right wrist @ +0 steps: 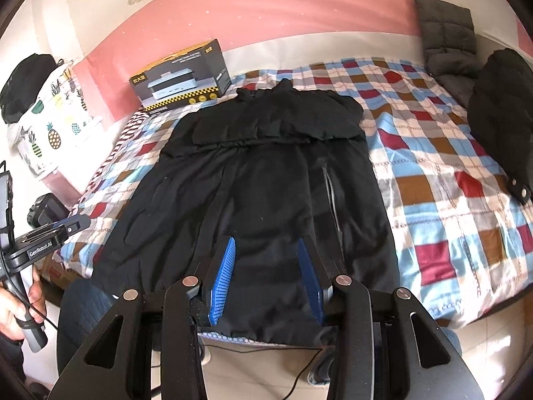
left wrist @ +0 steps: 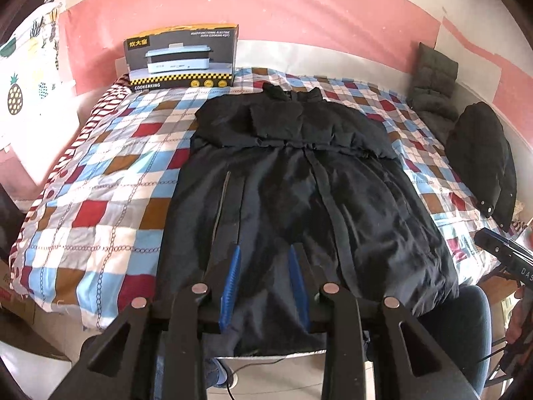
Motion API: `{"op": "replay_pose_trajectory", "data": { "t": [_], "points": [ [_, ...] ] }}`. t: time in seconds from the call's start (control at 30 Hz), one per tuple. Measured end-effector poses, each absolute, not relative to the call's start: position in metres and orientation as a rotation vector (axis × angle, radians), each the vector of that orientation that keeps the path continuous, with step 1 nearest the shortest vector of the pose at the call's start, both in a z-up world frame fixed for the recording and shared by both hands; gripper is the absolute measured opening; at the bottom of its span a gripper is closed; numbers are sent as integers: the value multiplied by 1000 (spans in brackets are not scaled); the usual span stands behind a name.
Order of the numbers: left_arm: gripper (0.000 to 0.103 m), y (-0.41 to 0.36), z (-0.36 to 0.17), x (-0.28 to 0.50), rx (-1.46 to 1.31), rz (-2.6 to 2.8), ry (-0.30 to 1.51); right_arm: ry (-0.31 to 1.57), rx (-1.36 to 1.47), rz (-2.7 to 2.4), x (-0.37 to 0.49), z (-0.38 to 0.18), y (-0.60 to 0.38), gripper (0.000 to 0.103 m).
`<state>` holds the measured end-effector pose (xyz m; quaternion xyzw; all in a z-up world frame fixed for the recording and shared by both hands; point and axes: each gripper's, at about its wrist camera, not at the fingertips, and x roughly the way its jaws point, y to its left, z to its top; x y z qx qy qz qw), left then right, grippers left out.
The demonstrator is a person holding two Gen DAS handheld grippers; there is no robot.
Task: Fold large clothes
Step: 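Open both grippers and withdraw them toward the jacket hem, then grasp the jacket side edge with both grippers and lift it toward the zipper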
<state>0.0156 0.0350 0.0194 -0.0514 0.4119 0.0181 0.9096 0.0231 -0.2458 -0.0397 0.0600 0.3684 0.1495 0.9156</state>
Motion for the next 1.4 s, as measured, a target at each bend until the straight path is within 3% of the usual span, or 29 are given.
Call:
{"op": "replay_pose_trajectory", "data": {
  "t": [0.2,0.3,0.47,0.6,0.7,1.07,1.4],
  "points": [
    [32,45,4,12,-108,84,862,787,133,268,23,-56,-261,42],
    [32,52,-3,13,-98,110,869,814,143,257,25,-65,-270,62],
    [32,68,-15,18,-115,134,888,848,182,231,33,-79,-286,62],
    [50,86,-26,24,-151,149,902,889,202,219,44,-92,-297,62],
    [55,100,-39,31,-169,156,929,917,212,202,55,-104,-308,62],
    [56,149,-100,59,-310,168,1078,1049,349,159,101,-150,-358,63],
    [59,151,-111,62,-404,85,1086,1145,524,271,105,-182,-366,63]
  ]
}}
